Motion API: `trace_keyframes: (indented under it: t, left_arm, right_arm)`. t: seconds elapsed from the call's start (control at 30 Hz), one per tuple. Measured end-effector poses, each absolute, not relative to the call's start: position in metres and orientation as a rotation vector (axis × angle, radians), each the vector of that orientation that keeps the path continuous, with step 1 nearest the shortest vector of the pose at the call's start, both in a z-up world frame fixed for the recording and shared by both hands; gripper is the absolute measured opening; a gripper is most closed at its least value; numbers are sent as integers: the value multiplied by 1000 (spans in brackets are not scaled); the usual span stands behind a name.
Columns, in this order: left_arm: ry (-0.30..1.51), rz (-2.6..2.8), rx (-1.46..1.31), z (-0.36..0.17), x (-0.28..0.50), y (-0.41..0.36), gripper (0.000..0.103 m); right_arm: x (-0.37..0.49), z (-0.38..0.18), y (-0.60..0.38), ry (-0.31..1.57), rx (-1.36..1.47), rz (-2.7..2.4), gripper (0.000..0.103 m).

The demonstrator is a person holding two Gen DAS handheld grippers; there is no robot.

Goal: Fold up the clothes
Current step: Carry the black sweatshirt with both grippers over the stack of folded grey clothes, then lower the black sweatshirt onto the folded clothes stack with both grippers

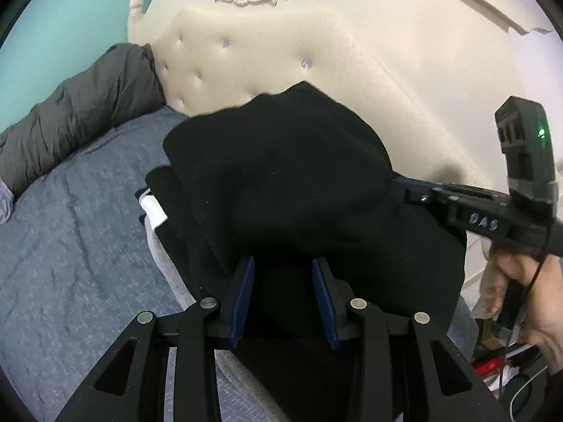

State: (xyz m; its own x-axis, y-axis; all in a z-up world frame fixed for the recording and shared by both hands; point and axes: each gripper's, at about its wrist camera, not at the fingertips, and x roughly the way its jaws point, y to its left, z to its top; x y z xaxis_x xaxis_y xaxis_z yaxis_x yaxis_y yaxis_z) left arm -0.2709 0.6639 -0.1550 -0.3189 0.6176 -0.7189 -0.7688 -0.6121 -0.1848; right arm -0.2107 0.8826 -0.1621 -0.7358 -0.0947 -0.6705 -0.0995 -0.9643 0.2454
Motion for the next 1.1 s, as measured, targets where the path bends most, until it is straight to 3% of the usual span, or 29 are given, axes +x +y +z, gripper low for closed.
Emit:
trace_keyframes:
  t: [0.2,0.57,0.8,1.1]
  left_arm:
    - [242,1986,-877,-122,-239,651,37]
    - [259,1942,-947,-152,-219,666,38]
    - [248,1948,-952,-148,-226,667,38]
    - [25,1955,-977,-112,-267,644,38]
  right_arm:
    - [-174,-136,875,348,-1071,2944,10]
    - [-162,-179,884,358,-1124,2849,9]
    - [-170,-142,883,362,-1054,2916,10]
    - [-241,-110,865,294,-1176,2934,10]
